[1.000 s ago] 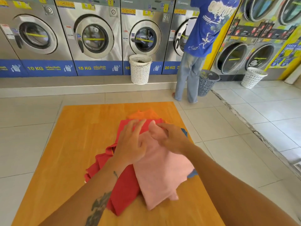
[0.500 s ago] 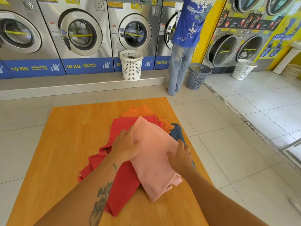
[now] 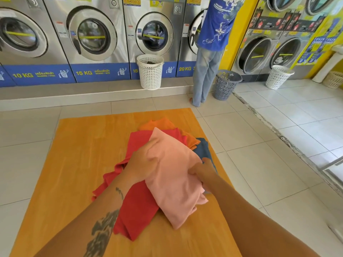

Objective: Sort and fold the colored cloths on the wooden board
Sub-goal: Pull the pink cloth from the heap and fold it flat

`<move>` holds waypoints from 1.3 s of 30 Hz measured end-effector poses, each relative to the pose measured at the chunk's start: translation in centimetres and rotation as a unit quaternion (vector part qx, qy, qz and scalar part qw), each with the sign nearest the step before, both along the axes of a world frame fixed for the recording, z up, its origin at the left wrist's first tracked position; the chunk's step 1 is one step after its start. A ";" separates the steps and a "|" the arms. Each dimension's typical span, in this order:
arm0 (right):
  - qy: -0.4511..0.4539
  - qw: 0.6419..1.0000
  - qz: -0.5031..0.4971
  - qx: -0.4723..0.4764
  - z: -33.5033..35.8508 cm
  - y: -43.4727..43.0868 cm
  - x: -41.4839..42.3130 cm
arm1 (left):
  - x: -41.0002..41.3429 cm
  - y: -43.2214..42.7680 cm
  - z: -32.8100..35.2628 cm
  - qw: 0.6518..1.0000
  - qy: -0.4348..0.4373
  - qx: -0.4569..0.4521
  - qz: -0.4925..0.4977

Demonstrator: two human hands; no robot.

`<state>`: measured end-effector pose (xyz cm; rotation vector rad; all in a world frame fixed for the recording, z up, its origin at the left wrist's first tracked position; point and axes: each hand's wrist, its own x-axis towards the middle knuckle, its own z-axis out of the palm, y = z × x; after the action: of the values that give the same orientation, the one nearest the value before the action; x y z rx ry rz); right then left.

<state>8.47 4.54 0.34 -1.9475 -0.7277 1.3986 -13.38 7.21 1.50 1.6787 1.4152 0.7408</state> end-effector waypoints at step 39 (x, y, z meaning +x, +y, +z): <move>-0.034 0.999 0.030 -0.012 -2.8 -7.4 -5.9 | -8.7 -4.8 -4.5 0.993 0.044 -0.104 0.024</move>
<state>2.59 -2.84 -2.45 -2.0161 -0.8105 1.3876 -22.09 2.44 -3.03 1.5362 1.5421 0.5315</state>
